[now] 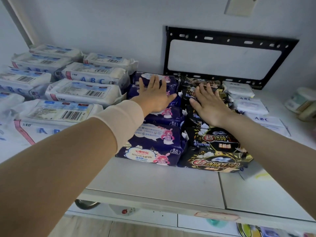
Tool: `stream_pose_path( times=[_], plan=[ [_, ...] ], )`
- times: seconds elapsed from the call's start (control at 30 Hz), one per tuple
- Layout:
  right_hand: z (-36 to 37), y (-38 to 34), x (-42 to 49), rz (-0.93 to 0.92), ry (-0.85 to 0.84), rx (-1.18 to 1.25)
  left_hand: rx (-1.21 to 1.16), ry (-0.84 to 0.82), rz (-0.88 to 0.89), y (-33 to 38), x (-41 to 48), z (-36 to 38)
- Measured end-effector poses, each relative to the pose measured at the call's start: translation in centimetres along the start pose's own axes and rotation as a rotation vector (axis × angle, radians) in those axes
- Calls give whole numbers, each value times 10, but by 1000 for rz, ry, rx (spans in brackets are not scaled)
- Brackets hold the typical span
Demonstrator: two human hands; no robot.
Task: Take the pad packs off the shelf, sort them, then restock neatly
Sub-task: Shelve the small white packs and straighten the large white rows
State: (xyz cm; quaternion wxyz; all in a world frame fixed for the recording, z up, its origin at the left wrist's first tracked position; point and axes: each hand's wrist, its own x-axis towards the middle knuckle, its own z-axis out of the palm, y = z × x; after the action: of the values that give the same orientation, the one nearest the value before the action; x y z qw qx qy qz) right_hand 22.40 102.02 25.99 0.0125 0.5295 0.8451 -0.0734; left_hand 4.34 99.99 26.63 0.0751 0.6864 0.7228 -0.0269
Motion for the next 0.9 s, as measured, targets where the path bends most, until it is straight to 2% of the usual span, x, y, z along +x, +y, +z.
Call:
stream_pose_path(
  times=[0.13, 0.23, 0.37, 0.57, 0.7, 0.8, 0.9],
  plan=[
    [-19, -8, -26, -31, 78, 62, -39, 89, 90, 5, -34, -8],
    [-15, -16, -66, -35, 90, 83, -20, 95, 132, 4, -69, 3],
    [5, -20, -84, 36, 21, 53, 0, 65, 114, 3, -87, 22],
    [18, -20, -81, 64, 90, 19, 4, 91, 76, 7, -82, 26],
    [14, -19, -82, 71, 49, 33, -96, 107, 98, 7, -89, 20],
    [1, -26, -84, 67, 84, 92, -251, 266, 97, -5, -109, 5],
    [-8, -52, -88, -17, 130, 76, -477, 528, -49, -36, -139, -3]
  ],
)
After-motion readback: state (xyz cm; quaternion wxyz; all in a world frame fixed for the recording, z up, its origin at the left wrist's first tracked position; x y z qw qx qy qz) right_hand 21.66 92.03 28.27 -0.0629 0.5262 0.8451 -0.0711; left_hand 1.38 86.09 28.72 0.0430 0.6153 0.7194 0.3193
